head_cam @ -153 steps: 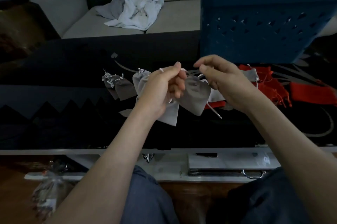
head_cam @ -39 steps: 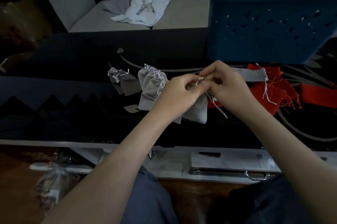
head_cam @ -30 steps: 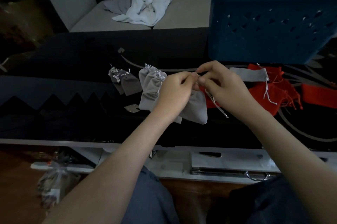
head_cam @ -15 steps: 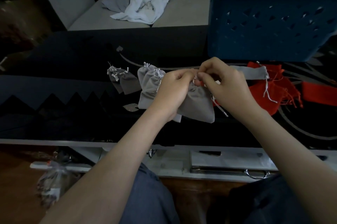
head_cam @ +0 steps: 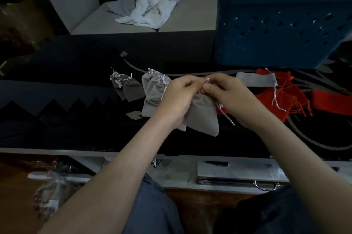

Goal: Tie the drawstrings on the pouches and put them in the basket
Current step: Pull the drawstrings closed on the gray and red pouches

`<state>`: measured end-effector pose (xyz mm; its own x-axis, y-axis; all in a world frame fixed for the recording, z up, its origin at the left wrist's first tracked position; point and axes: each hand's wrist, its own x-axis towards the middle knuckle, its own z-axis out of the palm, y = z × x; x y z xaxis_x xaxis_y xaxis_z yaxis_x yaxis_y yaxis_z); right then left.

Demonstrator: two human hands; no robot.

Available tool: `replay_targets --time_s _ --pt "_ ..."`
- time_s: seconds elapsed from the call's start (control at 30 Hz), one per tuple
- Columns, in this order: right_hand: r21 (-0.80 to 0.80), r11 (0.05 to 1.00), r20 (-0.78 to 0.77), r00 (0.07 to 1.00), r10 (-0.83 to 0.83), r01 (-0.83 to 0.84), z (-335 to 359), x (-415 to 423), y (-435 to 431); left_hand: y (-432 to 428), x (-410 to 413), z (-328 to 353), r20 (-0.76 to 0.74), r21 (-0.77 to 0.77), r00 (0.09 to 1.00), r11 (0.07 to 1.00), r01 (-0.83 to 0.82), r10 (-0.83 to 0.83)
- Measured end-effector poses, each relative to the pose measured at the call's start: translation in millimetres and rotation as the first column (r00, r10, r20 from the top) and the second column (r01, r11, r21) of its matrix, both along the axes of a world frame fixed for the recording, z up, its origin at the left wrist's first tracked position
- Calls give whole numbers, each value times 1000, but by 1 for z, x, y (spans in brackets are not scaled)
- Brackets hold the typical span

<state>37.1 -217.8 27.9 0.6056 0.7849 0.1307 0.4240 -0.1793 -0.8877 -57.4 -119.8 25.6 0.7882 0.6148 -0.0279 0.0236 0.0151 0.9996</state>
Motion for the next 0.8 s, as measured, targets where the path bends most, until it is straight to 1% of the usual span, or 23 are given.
replay_targets --time_s 0.1,0.17,0.27,0.4,0.47,0.53,0.6,0.63,0.73,0.8 --pt "11 1000 -125 992 16 -15 -4 -1 0 -2 2 -3 18 89 999 996 -31 29" --pt "12 1000 -190 982 10 -8 -3 -2 0 -5 2 -1 39 82 998 995 -60 57" --pt "26 1000 -252 967 20 -14 0 -3 0 -8 1 2 100 -89 994 995 -39 48" --pt "104 994 -348 935 68 -33 7 -7 0 -5 1 9 154 -289 987 957 7 40" --pt "134 990 -418 903 100 -48 11 -8 -1 -2 1 12 179 -342 984 938 53 10" --pt "146 986 -473 869 144 -84 14 -8 -4 0 0 14 212 -358 976 925 125 -49" --pt "164 980 -519 834 185 -116 17 -7 -6 3 -3 15 251 -337 962 922 189 -105" --pt "180 976 -545 813 203 -122 18 -6 -8 5 -5 15 262 -296 957 934 202 -124" --pt "217 970 -605 764 225 -114 18 -3 -11 8 -9 14 253 -117 952 972 205 -171" --pt "215 968 -596 768 233 -126 16 -1 -12 8 -12 13 207 15 962 984 180 -179"
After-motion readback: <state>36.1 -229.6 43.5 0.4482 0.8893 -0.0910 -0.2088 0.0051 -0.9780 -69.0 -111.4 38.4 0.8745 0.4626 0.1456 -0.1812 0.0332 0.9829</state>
